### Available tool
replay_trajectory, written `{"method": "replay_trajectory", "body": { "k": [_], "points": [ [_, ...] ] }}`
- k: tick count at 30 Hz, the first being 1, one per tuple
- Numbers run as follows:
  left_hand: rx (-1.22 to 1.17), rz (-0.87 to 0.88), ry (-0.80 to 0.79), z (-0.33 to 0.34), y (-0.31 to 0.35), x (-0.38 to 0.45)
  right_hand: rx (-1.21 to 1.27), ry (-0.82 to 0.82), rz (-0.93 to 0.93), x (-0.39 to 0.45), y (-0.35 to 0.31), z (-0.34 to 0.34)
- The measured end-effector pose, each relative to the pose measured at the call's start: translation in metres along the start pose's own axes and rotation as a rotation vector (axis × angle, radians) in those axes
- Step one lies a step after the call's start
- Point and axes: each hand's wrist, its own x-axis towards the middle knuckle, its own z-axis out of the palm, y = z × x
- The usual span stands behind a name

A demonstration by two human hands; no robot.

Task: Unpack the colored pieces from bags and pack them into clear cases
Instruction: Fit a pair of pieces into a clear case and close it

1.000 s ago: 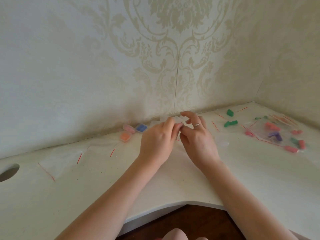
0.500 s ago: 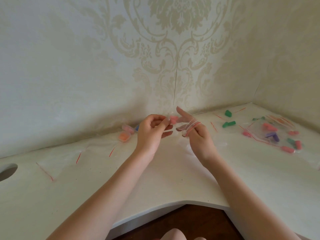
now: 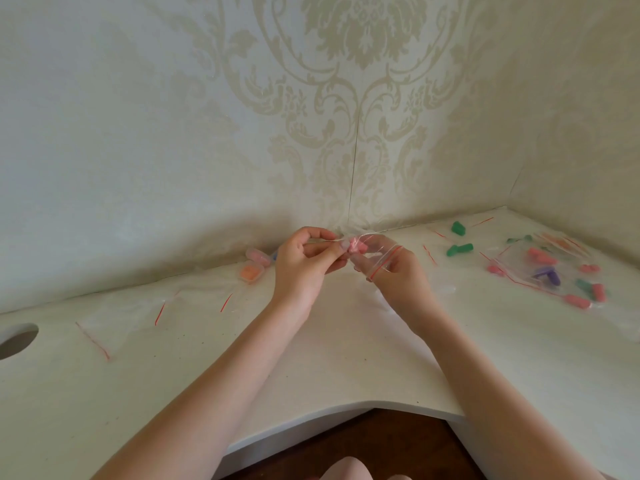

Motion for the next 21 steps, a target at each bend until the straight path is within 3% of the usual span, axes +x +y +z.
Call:
{"method": "replay_trajectory", "body": {
  "k": [7, 16, 21],
  "points": [
    [0.097, 0.008, -0.009, 0.0009, -0.0022, -0.0009, -0.045, 0.057, -0.031, -0.0002, 0.0066, 0.0012],
    [-0.189, -0.195, 0.140, 0.0016, 0.0002, 0.0052, 0.037, -0.021, -0.037, 0.0000, 0.0071, 0.0052],
    [-0.042, -0.076, 0.096, -0.0017, 0.0020, 0.0043, 0.010, -0.033, -0.075, -0.0019, 0.0077, 0.0032]
  ]
}}
